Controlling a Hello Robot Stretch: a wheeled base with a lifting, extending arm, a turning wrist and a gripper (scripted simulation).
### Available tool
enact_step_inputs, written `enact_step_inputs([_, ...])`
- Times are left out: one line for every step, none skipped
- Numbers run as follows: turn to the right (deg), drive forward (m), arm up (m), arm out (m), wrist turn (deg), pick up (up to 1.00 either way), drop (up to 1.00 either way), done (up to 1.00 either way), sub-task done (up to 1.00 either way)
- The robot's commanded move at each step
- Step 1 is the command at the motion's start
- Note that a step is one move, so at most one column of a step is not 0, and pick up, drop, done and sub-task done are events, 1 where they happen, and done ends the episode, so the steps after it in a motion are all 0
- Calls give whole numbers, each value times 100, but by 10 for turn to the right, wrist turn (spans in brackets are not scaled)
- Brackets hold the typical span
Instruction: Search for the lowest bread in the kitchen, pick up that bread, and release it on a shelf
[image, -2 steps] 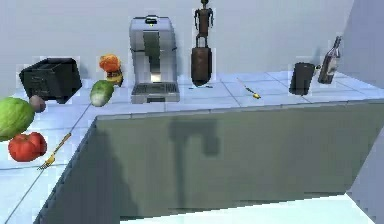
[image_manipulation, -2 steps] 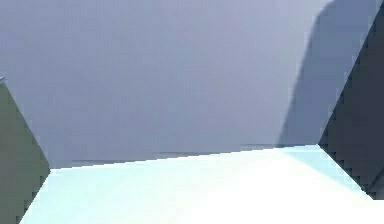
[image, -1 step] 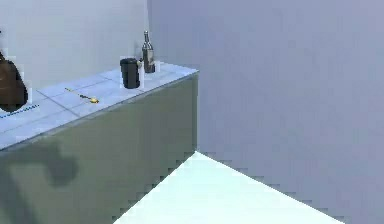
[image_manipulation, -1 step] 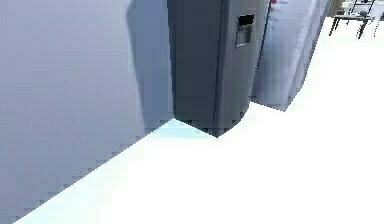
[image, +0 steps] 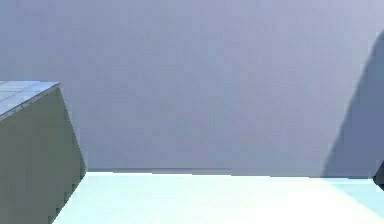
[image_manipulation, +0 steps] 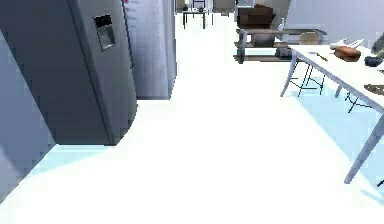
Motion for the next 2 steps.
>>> enact_step_inputs([0, 20, 0, 0, 0, 0, 0, 0, 0])
enact_step_inputs([450, 0, 0, 0, 0, 0, 0, 0, 0])
